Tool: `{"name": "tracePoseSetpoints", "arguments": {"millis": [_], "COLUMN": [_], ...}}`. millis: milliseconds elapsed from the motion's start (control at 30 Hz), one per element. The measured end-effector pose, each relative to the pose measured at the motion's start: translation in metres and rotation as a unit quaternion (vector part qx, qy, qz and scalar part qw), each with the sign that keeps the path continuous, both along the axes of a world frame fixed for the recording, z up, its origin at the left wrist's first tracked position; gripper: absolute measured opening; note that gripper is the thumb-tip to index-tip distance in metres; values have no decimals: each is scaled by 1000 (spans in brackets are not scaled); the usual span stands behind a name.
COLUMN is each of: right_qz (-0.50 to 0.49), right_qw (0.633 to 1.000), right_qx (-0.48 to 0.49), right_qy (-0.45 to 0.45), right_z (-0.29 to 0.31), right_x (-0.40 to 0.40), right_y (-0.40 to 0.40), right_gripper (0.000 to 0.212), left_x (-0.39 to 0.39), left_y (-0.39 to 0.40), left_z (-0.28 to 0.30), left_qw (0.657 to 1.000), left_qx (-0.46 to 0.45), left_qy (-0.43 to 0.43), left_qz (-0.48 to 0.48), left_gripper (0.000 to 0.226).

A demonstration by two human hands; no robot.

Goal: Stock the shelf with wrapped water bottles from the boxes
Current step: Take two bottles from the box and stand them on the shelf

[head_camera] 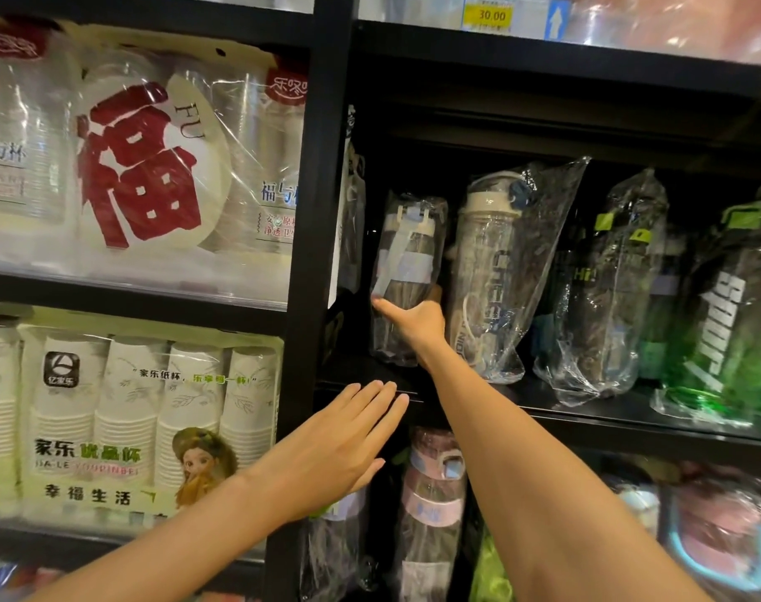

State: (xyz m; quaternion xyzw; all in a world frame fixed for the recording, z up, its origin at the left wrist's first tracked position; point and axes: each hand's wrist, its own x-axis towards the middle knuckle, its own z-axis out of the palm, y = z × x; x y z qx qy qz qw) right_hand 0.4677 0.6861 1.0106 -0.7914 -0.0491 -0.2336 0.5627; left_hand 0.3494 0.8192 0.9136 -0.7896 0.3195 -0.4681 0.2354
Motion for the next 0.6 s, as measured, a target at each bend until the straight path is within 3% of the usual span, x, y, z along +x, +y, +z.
{"name": "tracePoseSetpoints", "arguments": {"millis": [33, 100, 133, 433, 600], "right_qz": [9, 23, 24, -29, -47], "right_qw": [1000, 999, 999, 998, 995], "right_qx": [4, 27, 29, -60, -86], "right_qy": [0, -1, -4, -3, -18], "right_z": [1, 1, 0, -1, 3], "right_x": [-5, -3, 2, 2, -11], "right_y": [2, 6, 8, 4, 6], "right_gripper": [72, 115, 124, 63, 58], "left_x": [0, -1, -1, -4, -6], "left_y": [0, 0, 0, 1, 0], "left_z": [0, 0, 0, 1, 1], "left_qw": [1000, 1000, 1000, 999, 999], "left_qx": [0, 0, 0, 1, -7], "left_qy": [2, 7, 10, 34, 51], "left_qz": [0, -1, 0, 10, 4], "left_gripper": [76, 77, 77, 75, 75]}}
